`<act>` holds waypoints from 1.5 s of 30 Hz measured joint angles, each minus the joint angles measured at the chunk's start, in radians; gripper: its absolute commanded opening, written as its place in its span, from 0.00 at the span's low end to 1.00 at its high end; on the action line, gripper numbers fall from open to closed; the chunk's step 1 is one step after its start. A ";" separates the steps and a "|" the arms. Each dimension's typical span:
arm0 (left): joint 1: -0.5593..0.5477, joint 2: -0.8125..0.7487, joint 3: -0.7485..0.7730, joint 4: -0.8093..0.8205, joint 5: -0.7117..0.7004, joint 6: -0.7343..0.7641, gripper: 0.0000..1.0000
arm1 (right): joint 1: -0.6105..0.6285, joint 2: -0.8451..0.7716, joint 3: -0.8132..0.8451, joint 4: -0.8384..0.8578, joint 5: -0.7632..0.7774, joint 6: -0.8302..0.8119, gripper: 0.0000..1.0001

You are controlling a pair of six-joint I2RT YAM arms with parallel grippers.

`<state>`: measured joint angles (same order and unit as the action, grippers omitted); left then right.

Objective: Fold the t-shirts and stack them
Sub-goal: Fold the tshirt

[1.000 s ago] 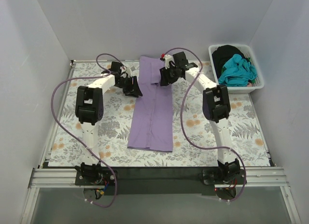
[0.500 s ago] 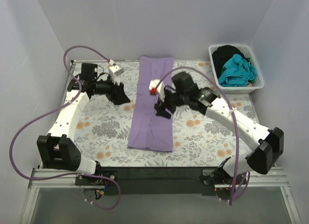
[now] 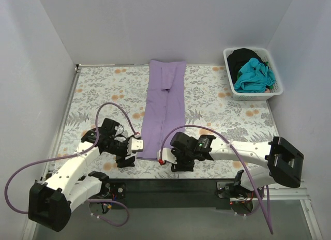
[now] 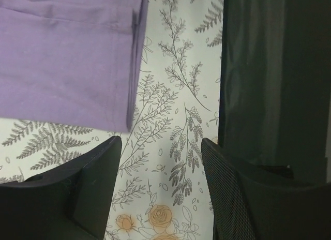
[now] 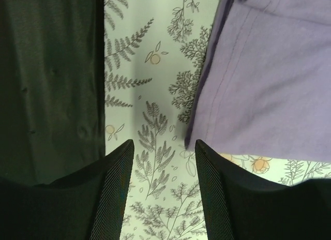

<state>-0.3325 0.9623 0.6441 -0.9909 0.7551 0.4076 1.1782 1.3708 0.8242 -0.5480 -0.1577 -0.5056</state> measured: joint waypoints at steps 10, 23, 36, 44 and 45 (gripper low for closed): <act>-0.107 -0.044 -0.171 0.186 -0.123 0.074 0.59 | 0.028 0.040 -0.064 0.212 0.094 -0.015 0.51; -0.170 0.046 -0.179 0.341 -0.173 0.045 0.54 | 0.055 0.071 -0.133 0.366 0.116 -0.046 0.26; -0.215 0.161 -0.178 0.419 -0.217 0.004 0.31 | 0.055 0.084 -0.154 0.442 0.193 -0.045 0.01; -0.243 0.124 -0.193 0.451 -0.270 0.005 0.00 | 0.055 0.053 -0.156 0.375 0.185 -0.041 0.01; -0.245 0.121 -0.193 0.451 -0.274 0.002 0.00 | 0.055 0.047 -0.156 0.362 0.180 -0.040 0.01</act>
<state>-0.5774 1.0828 0.4511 -0.5404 0.4808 0.4099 1.2327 1.4178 0.6685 -0.1864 0.0227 -0.5461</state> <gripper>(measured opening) 0.021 0.020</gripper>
